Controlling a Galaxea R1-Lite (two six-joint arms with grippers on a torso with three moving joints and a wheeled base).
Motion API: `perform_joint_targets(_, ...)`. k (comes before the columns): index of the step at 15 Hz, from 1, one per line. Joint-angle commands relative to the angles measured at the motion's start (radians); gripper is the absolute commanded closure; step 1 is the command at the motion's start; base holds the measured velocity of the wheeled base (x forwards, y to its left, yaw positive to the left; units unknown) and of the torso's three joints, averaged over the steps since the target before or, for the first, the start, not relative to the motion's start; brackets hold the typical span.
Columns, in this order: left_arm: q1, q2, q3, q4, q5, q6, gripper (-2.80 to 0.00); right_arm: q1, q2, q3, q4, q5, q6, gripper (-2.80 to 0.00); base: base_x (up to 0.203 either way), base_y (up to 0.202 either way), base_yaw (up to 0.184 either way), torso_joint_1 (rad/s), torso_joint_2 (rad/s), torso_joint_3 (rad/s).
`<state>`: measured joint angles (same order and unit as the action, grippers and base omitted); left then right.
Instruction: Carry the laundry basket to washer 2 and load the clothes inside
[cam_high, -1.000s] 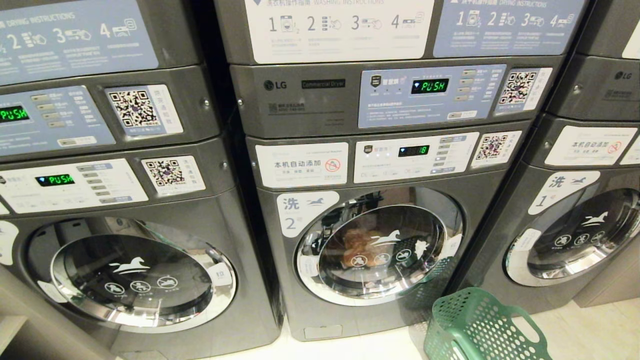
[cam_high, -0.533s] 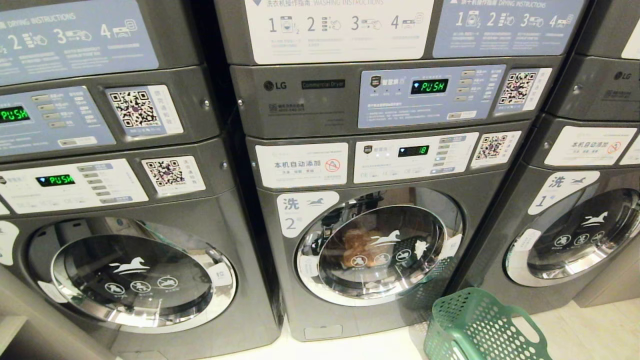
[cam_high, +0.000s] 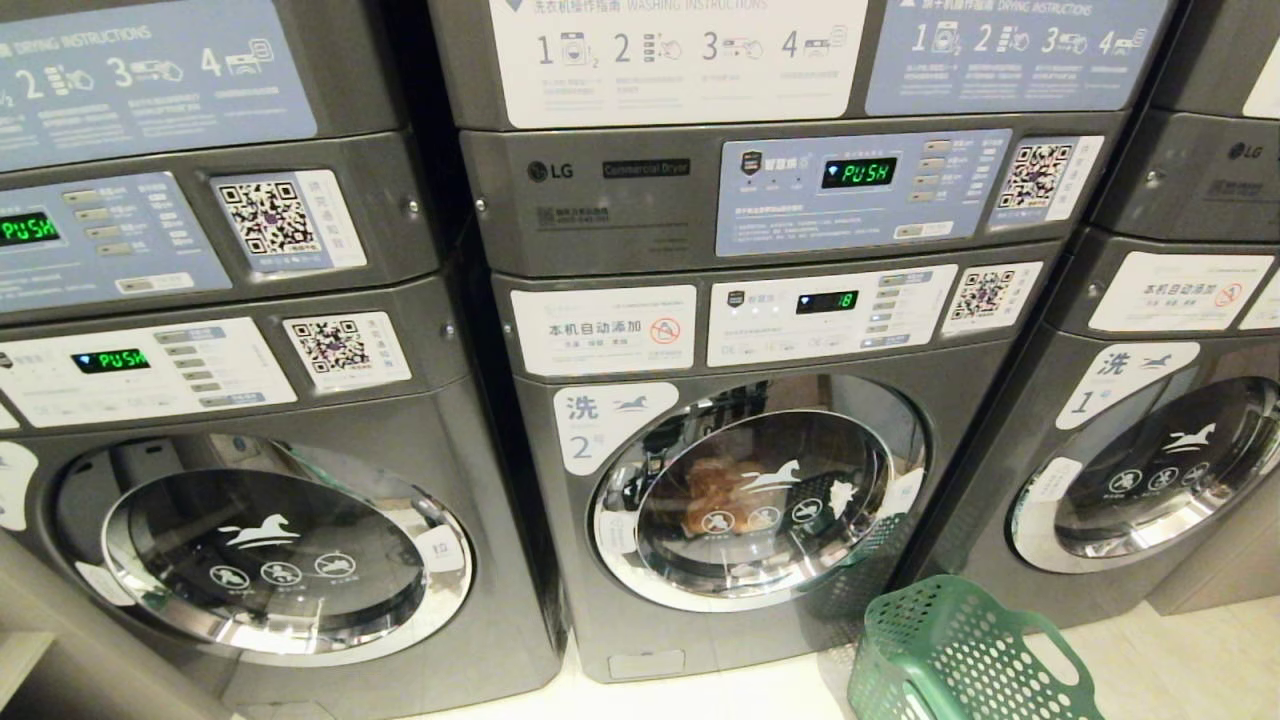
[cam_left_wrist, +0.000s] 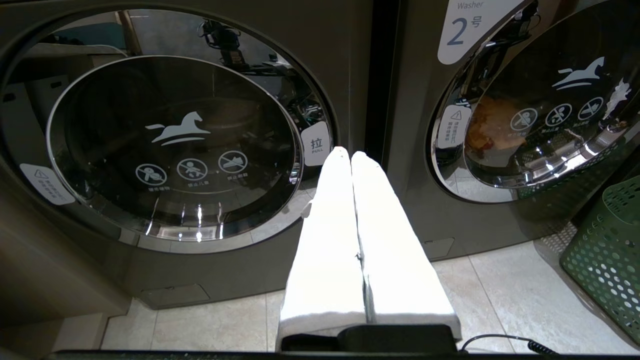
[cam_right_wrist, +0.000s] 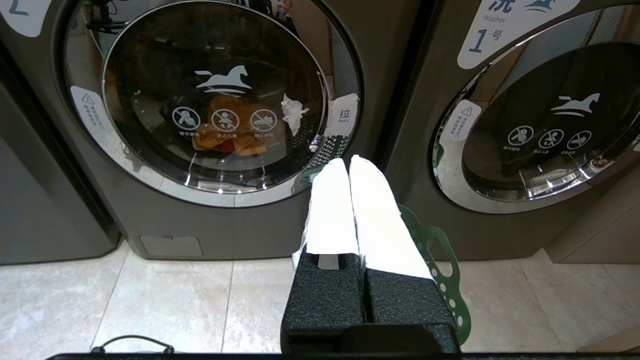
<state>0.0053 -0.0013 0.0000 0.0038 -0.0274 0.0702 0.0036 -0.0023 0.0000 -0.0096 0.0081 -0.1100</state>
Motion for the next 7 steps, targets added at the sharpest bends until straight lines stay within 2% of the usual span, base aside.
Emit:
perform_joint_targets(1,0.001,0.001,0.0,0.0,0.0,0.0,0.0,0.0,0.004,0.001,-0.003,0.001,0.0,0.0,0.0,0.0,0.0,0.0,0.0,0.0)
perform_joint_targets(7,0.001,0.001,0.0,0.0,0.0,0.0,0.0,0.0,0.004,0.0,0.014,0.001,0.006,0.0,0.0,0.0,0.0,0.0,0.0,0.0)
